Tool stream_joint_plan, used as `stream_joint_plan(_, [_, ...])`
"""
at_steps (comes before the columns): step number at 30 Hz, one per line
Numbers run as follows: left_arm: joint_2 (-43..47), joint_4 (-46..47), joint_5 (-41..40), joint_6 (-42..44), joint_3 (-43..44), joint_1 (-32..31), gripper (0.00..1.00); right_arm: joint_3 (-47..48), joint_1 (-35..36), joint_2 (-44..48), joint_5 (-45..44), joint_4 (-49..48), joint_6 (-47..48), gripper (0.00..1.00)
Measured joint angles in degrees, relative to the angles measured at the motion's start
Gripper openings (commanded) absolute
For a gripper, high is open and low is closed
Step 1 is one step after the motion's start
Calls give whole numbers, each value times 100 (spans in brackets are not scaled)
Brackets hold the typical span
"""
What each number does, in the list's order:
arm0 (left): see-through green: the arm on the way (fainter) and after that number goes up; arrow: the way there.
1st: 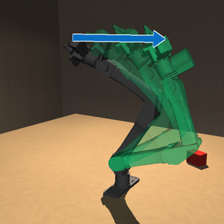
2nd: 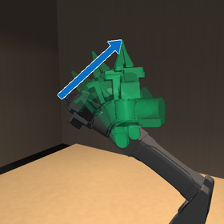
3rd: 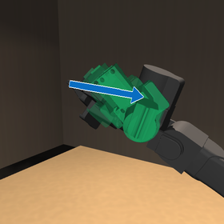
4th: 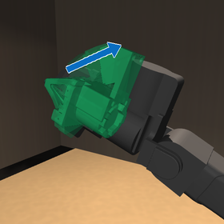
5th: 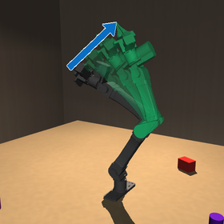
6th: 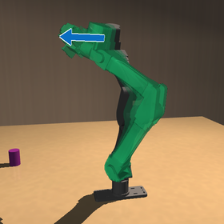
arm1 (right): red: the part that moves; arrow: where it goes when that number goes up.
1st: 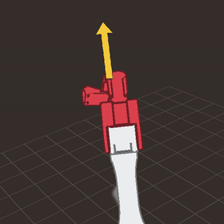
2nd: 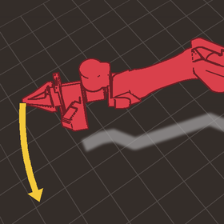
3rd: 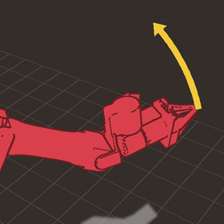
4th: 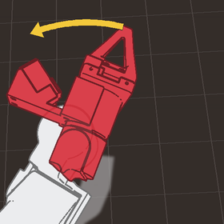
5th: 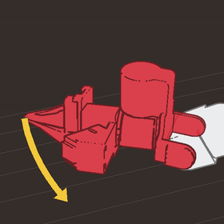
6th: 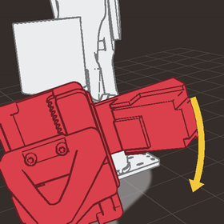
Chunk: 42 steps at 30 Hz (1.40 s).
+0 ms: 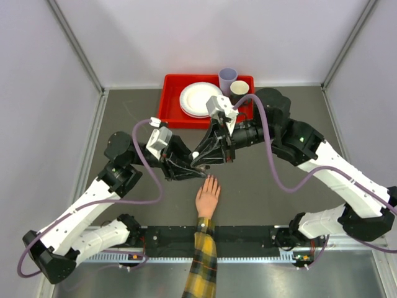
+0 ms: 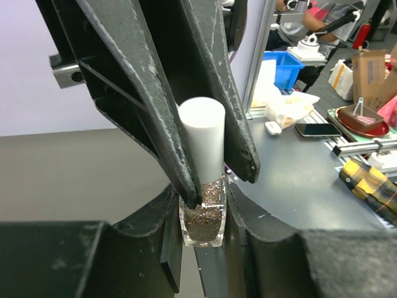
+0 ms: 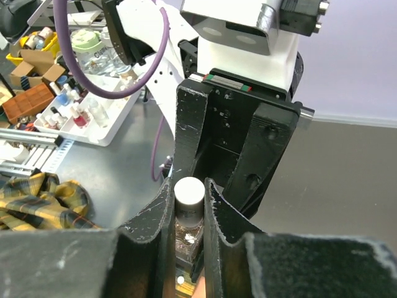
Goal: Paint the nails
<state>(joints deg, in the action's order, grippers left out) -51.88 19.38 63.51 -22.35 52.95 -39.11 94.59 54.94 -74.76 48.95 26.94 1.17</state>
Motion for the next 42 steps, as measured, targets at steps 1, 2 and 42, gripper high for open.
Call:
stream_joint_plan(1, [0, -70, -22, 48, 42, 0, 0, 0, -2, 0, 13, -4, -11, 0])
stream_joint_plan(2, [13, -144, -61, 131, 74, 0, 0, 0, -7, 2, 4, -28, -24, 3])
stream_joint_plan(42, [-7, -2396, -3042, 1805, 354, -4, 0, 1624, 758, -820, -4913, 2140, -651, 30])
